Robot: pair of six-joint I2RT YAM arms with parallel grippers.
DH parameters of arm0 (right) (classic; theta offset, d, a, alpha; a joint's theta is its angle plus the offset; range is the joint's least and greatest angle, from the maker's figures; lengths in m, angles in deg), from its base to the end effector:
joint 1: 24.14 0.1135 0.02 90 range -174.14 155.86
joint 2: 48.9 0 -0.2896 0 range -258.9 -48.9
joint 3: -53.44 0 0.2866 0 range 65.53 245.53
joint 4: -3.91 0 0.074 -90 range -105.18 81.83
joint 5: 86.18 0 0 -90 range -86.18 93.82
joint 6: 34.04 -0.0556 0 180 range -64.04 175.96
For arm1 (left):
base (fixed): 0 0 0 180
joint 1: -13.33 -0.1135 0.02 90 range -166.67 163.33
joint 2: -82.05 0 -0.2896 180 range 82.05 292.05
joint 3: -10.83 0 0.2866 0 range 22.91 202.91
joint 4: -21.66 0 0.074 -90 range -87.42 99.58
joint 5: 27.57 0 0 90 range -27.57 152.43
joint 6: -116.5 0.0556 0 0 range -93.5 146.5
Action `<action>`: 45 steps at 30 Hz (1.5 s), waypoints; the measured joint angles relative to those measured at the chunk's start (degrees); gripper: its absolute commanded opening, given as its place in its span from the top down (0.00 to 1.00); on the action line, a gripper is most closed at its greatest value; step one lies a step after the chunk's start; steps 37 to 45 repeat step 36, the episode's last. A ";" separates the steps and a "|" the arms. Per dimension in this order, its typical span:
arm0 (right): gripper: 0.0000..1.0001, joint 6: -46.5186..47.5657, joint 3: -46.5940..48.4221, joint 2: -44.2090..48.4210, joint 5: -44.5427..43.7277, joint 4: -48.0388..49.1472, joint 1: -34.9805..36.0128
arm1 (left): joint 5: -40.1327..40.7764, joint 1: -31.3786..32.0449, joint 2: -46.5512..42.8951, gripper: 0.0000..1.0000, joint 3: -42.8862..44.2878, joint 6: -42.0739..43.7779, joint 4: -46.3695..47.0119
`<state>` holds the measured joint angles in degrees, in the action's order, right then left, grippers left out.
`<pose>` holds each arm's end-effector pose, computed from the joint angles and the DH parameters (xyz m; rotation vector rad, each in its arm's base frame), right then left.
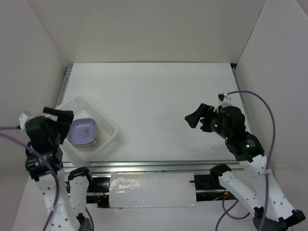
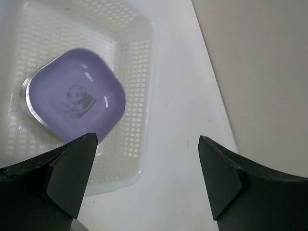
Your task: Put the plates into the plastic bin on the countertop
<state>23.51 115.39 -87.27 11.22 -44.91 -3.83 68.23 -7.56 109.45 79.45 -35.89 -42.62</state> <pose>0.1592 0.0666 0.3528 0.1351 2.0769 0.7064 0.0890 0.0400 0.3850 -1.3713 1.4421 -0.3716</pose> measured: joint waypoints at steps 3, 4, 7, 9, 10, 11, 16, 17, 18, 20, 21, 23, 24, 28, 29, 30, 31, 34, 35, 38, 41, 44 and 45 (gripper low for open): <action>0.00 1.14 8.11 2.64 -6.91 -5.40 2.78 | -5.57 0.09 11.54 0.01 9.99 13.79 1.31; 0.00 1.40 10.80 3.80 -9.46 -6.64 4.28 | -6.16 0.13 14.01 0.01 12.13 17.97 1.75; 0.00 2.19 18.80 7.85 -15.23 -11.50 8.04 | -4.90 1.44 14.93 0.01 17.27 27.02 -1.64; 0.00 3.26 24.57 10.69 -17.51 -15.23 8.31 | -4.17 3.61 12.41 0.01 20.31 30.69 -3.15; 0.00 4.15 27.58 11.98 -17.77 -16.76 7.85 | -4.28 4.79 10.23 0.01 21.42 32.22 -3.45; 0.00 5.40 31.21 13.03 -17.86 -18.80 7.23 | -4.74 5.68 8.35 0.01 21.90 33.00 -3.52; 0.00 9.49 48.02 16.74 -16.57 -25.16 7.04 | -9.09 8.41 -5.88 0.01 21.07 35.52 -3.96; 0.00 9.81 49.57 17.92 -16.63 -25.97 7.50 | -9.55 8.74 -8.28 0.01 20.00 35.50 -3.76; 0.00 10.01 50.38 19.34 -16.79 -26.60 7.85 | -9.75 8.96 -10.47 0.01 18.75 35.47 -4.13; 0.00 10.10 50.16 22.34 -17.81 -28.41 8.33 | -9.46 9.16 -13.66 0.01 15.02 35.32 -4.81; 0.00 10.14 49.55 23.74 -18.32 -29.29 8.48 | -8.61 9.16 -14.62 0.01 13.09 35.15 -5.77; 0.00 10.32 48.09 26.01 -19.45 -31.19 8.87 | -5.62 9.16 -15.69 0.01 9.79 34.23 -8.11; 0.00 10.38 47.67 26.71 -19.89 -32.13 9.09 | -3.78 9.20 -15.93 0.01 8.81 33.64 -9.33; 0.00 10.45 47.34 27.34 -20.57 -34.73 9.62 | 4.92 9.62 -16.92 0.01 8.28 30.01 -13.35; 0.00 10.45 47.12 27.39 -20.57 -34.93 9.66 | 6.47 9.77 -17.09 0.01 8.70 29.03 -14.19; 0.00 10.45 46.82 27.43 -20.57 -35.12 9.66 | 7.96 9.81 -17.14 0.01 9.22 28.41 -14.78; 0.00 10.43 46.56 27.47 -20.55 -35.36 9.66 | 9.20 9.86 -17.14 0.01 9.81 27.65 -15.23; 0.00 10.43 46.18 27.52 -20.48 -36.09 9.66 | 11.26 9.92 -17.14 0.01 10.88 26.97 -15.45; 0.00 10.43 46.18 27.52 -20.44 -36.26 9.66 | 11.63 9.99 -17.14 0.01 11.06 26.58 -15.50; 0.00 10.43 46.18 27.52 -20.41 -36.33 9.64 | 11.96 10.03 -17.14 0.01 11.08 26.32 -15.52; 0.00 10.43 46.18 27.52 -20.41 -36.33 9.64 | 11.96 10.03 -17.14 0.01 11.08 26.32 -15.52; 0.00 10.43 46.18 27.52 -20.41 -36.33 9.64 | 11.96 10.03 -17.14 0.01 11.08 26.32 -15.52; 0.00 10.43 46.18 27.52 -20.41 -36.33 9.64 | 11.96 10.03 -17.14 0.01 11.08 26.32 -15.52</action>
